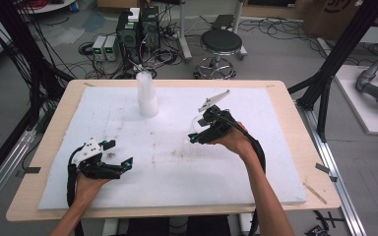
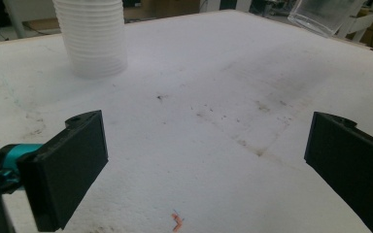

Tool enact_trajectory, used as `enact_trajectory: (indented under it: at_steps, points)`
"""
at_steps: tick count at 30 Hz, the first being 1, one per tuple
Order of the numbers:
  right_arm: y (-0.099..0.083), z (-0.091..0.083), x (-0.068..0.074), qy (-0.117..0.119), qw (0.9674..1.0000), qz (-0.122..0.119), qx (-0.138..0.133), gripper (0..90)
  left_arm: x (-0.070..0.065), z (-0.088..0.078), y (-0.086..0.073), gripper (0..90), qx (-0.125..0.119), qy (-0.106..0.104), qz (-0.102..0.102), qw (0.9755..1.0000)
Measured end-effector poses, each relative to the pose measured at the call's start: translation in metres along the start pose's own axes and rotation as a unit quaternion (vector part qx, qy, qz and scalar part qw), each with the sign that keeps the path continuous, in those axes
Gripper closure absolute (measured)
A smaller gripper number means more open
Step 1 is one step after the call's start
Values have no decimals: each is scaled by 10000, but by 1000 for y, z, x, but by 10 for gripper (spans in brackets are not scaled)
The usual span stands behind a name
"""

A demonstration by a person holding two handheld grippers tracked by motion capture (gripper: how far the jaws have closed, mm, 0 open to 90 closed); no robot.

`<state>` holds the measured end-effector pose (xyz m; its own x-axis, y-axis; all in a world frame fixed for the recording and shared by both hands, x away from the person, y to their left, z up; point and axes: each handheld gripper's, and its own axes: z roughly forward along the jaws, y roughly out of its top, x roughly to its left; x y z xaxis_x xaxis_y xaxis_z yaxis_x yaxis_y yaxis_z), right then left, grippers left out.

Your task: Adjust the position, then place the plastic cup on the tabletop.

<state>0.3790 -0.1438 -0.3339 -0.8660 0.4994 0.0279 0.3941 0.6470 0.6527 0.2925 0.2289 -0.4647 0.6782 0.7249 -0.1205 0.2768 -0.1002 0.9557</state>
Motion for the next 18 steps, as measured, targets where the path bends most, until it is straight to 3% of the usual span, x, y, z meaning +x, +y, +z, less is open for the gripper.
enact_trajectory:
  at_steps: [18]
  points:
    - [0, 5, -3, -84, 9999, -1, 92, 334, 2, 0, -3, 18, -15, 14, -63, 10000]
